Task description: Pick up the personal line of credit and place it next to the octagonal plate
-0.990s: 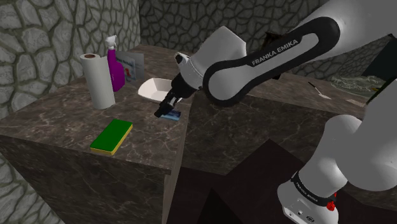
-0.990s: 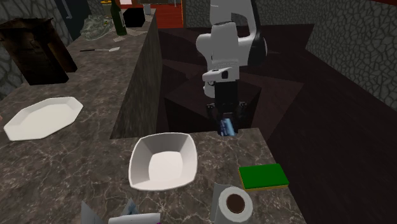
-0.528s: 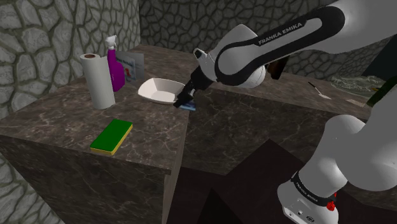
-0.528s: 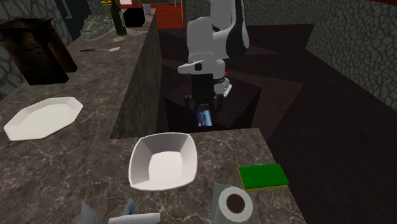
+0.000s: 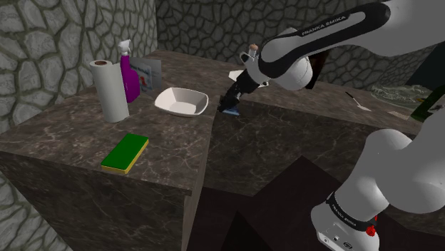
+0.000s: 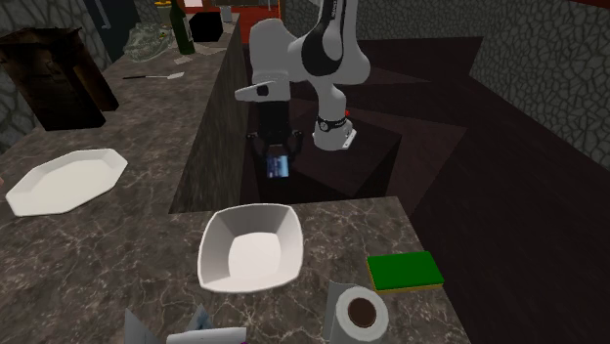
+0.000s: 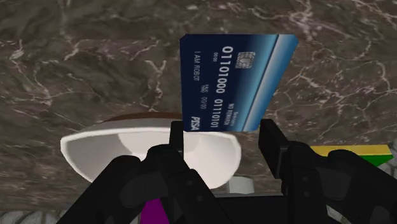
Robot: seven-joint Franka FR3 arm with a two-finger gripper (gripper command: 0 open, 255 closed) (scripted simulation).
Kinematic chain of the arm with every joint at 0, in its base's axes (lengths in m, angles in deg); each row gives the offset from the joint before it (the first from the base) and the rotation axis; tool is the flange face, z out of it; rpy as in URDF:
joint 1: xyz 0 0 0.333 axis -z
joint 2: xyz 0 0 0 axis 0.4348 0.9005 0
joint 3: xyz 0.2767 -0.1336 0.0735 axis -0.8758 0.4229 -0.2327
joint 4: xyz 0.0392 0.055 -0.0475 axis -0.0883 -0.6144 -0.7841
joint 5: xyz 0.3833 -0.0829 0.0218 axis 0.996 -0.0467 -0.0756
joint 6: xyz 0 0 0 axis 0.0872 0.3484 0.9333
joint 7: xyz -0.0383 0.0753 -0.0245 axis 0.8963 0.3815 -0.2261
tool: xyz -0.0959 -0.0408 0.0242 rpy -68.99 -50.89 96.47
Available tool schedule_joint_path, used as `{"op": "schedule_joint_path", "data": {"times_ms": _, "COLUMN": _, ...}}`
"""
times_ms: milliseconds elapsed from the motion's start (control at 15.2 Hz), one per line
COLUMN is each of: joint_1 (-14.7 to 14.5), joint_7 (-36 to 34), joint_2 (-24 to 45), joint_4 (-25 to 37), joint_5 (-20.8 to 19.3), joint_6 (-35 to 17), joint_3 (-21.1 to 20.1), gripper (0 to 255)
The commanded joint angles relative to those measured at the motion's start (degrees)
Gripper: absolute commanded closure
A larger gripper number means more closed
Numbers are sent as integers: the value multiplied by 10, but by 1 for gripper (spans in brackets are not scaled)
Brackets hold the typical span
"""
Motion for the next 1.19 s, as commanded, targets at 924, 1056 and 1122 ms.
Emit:
{"op": "schedule_joint_path", "data": {"times_ms": 924, "joint_1": 78, "joint_7": 249, "joint_2": 41, "joint_4": 89, "joint_5": 14, "joint_6": 161, "joint_3": 202, "gripper": 255}}
{"op": "schedule_joint_path", "data": {"times_ms": 1056, "joint_1": 86, "joint_7": 278, "joint_2": 59, "joint_4": 112, "joint_5": 20, "joint_6": 186, "joint_3": 226, "gripper": 255}}
{"op": "schedule_joint_path", "data": {"times_ms": 1122, "joint_1": 91, "joint_7": 293, "joint_2": 69, "joint_4": 125, "joint_5": 25, "joint_6": 199, "joint_3": 237, "gripper": 255}}
